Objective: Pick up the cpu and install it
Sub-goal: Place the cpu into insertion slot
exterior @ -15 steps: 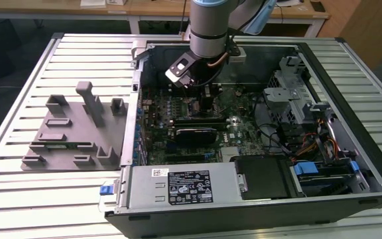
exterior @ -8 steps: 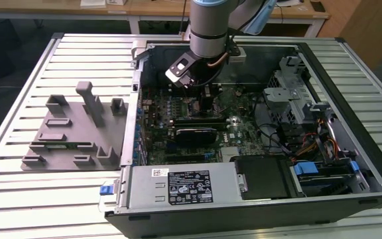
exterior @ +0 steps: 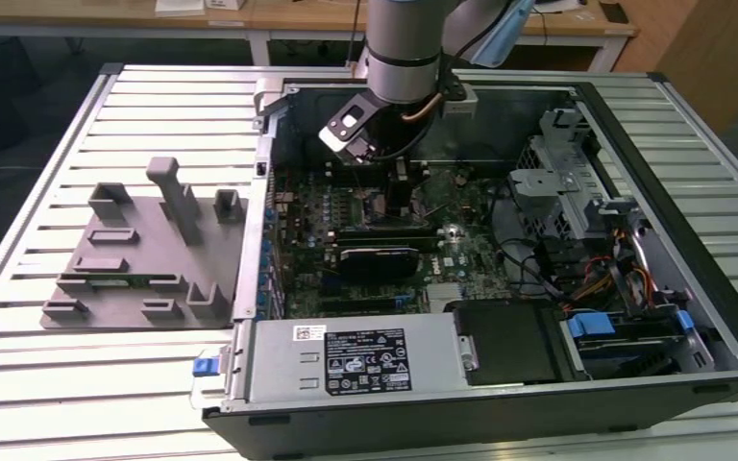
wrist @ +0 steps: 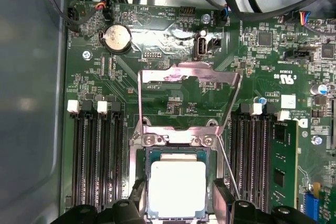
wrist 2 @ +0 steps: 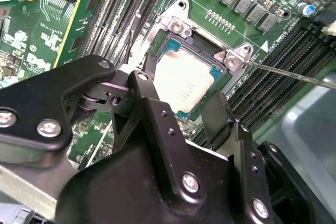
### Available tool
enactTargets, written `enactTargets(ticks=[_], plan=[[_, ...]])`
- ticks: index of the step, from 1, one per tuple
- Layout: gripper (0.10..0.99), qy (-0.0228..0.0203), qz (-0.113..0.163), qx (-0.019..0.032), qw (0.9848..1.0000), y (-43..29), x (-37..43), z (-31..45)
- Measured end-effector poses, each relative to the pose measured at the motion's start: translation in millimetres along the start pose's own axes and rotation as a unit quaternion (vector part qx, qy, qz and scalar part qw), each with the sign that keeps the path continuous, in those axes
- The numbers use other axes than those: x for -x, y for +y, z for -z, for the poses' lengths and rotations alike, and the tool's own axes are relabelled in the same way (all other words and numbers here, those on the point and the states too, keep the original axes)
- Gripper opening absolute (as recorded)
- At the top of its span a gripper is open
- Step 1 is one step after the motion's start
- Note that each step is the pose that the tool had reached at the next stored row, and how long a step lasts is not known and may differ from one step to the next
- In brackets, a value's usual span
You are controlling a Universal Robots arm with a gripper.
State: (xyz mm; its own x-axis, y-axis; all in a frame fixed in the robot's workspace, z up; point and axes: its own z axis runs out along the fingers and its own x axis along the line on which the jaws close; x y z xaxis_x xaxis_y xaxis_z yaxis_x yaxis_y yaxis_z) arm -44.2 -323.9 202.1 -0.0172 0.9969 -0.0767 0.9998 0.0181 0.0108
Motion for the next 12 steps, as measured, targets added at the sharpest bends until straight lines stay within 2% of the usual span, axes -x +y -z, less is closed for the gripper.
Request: enactTargets(ticks=[8, 9, 10, 12], plan=[[0.600, 0.0000, 0.000, 0.0002, 1.0000, 0.0, 0.0, 0.0], [0.533, 0.0000, 0.000, 0.0002, 1.0000, 0.0, 0.0, 0.0], [0.533, 0.0000, 0.000, 0.0002, 1.0000, 0.0, 0.0, 0.0], [0.416, 0.0000, 0.000, 0.0002, 1.0000, 0.0, 0.0, 0.1]])
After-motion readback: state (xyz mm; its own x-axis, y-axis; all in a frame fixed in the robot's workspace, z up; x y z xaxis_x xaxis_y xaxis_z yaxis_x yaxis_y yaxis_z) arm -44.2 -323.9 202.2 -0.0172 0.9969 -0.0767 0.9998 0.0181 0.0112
